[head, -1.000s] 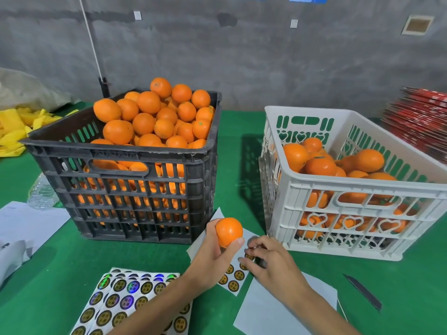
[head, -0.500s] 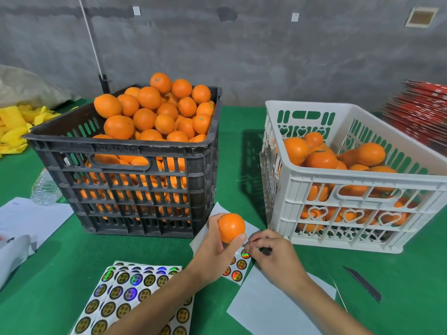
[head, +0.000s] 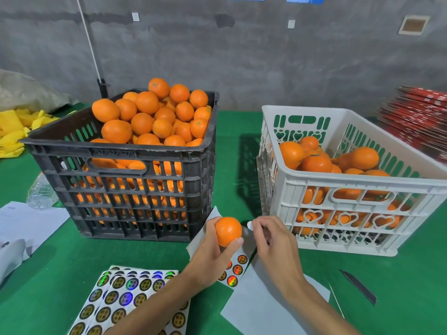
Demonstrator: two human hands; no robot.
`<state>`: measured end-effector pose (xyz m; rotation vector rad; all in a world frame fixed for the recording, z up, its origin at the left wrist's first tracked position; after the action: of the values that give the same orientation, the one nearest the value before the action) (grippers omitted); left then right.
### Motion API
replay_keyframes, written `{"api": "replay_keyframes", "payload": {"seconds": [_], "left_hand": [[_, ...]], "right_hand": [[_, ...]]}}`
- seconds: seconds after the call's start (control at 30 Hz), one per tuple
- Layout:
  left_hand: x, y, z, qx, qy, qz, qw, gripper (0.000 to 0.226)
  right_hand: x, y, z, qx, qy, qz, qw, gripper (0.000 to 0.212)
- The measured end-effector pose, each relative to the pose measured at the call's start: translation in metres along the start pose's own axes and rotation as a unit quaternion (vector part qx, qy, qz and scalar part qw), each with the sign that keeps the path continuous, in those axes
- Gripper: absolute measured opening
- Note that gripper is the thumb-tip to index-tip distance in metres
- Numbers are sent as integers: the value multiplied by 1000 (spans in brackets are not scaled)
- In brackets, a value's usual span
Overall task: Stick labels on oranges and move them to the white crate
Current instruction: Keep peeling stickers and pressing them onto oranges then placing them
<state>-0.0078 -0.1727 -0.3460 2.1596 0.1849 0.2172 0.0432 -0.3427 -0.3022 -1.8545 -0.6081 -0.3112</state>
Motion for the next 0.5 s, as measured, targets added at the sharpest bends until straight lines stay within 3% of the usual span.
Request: {"api": "replay_keyframes", "payload": {"seconds": [0.13, 0.23, 0.33, 0.43, 0.5], "left_hand": [[-4, 6, 0, 1, -8, 12, 1000, 67], [-7, 15, -3, -72, -2, 35, 997, 61], [-5, 47, -13, -158, 28, 18, 987, 21], [5, 85, -29, -134, 97, -6, 986, 27], [11, 112, -48, -77, 140, 41, 986, 55]], "right_hand": [[-3, -23, 8, -124, -35, -110, 986, 15], [-13, -34, 13, -158, -64, -151, 974, 29], [-9, -56, 10, -191, -69, -170, 964, 42], [10, -90, 7, -205, -25, -122, 971, 56], [27, -104, 1, -127, -6, -75, 989, 67]]}}
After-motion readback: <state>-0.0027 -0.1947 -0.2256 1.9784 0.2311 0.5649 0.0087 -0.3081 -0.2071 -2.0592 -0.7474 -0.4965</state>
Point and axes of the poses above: each hand's wrist, its own x-axis towards the middle knuckle, its own z-axis out of the palm, y = z × x, the point moved 2 cm from there along x, towards the middle knuckle, and after that the axes turned 14 degrees about x, right-handed, at the moved point
